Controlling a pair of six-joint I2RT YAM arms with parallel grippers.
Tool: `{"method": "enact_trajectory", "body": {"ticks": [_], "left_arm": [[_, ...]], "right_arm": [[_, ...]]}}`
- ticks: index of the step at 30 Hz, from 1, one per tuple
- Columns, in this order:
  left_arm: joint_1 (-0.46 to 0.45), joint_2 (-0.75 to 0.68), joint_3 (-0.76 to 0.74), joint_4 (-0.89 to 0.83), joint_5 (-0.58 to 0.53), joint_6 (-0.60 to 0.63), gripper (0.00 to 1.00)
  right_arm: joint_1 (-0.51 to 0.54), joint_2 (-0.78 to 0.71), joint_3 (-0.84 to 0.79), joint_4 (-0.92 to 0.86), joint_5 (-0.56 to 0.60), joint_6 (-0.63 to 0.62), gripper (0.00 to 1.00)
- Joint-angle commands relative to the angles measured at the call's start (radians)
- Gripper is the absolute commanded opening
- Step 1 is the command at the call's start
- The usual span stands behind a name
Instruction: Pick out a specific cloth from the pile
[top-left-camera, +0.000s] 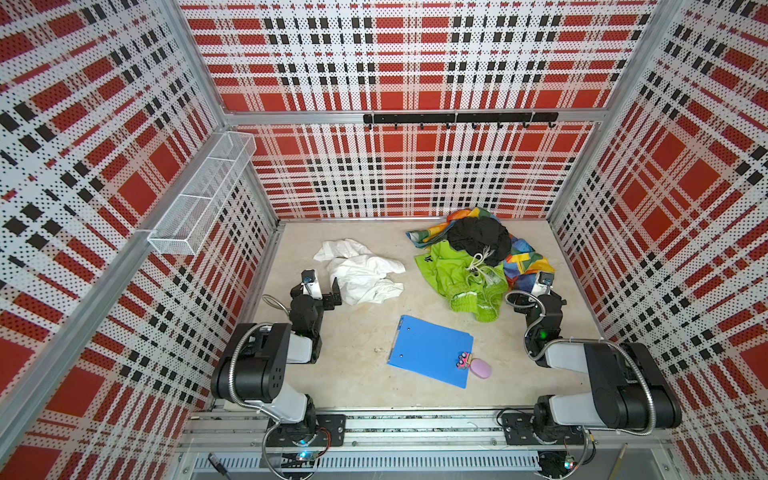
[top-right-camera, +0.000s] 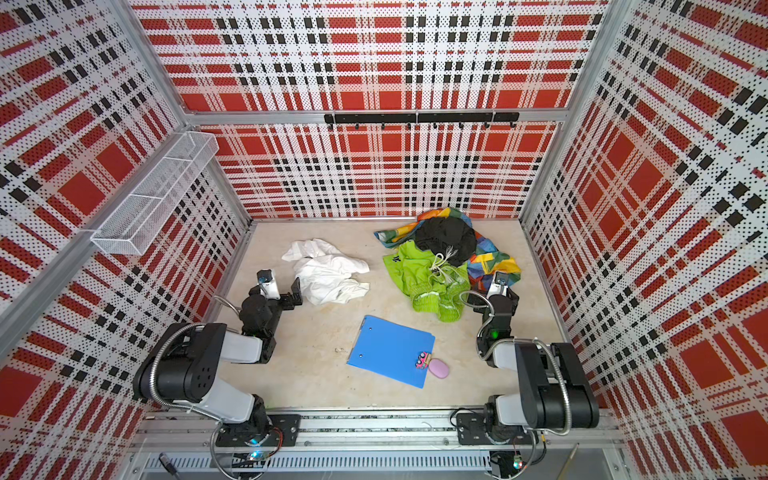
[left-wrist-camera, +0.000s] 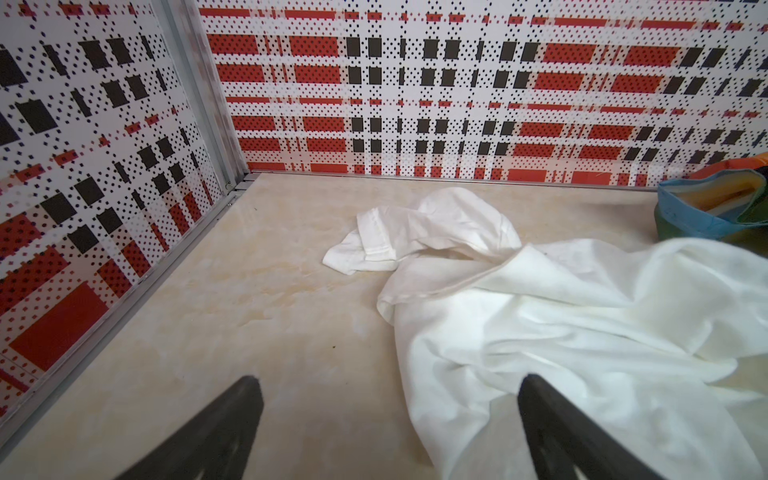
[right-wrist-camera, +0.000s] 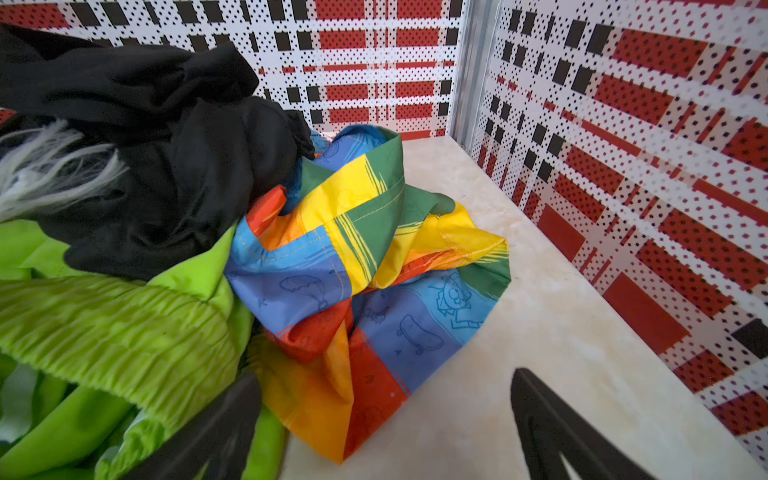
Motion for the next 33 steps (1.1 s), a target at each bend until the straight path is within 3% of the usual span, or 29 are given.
{"method": "enact_trajectory", "body": {"ticks": [1, 3, 15, 18, 21, 26, 28, 33], "left_arm": [[0.006, 0.007, 0.02, 0.034, 0.004, 0.001, 0.99], [0.006, 0.005, 0.02, 0.034, 0.004, 0.001, 0.99], [0.006, 0.005, 0.019, 0.036, 0.005, 0.0, 0.99], [0.006, 0.004, 0.003, 0.064, 0.0, 0.001, 0.99], [0.007, 0.004, -0.009, 0.088, -0.003, -0.001, 0.99], [0.002, 0.007, 0.017, 0.04, -0.001, 0.006, 0.99], [0.002, 0.006, 0.019, 0.035, 0.0, 0.006, 0.99], [0.002, 0.006, 0.02, 0.036, -0.001, 0.006, 0.99]], "right_arm": [[-0.005, 0.078, -0.006, 0.25, -0.004, -0.02, 1.0], [-0.005, 0.117, -0.02, 0.324, -0.028, -0.034, 1.0], [-0.005, 0.116, -0.015, 0.309, -0.029, -0.036, 1.0], [-0.013, 0.112, -0.088, 0.438, -0.023, -0.018, 1.0], [-0.045, 0.128, -0.147, 0.572, -0.16, -0.025, 1.0], [-0.045, 0.119, -0.043, 0.371, -0.33, -0.088, 1.0], [-0.045, 0.119, 0.013, 0.259, -0.27, -0.066, 1.0], [-0.036, 0.116, 0.007, 0.265, -0.231, -0.068, 1.0]]}}
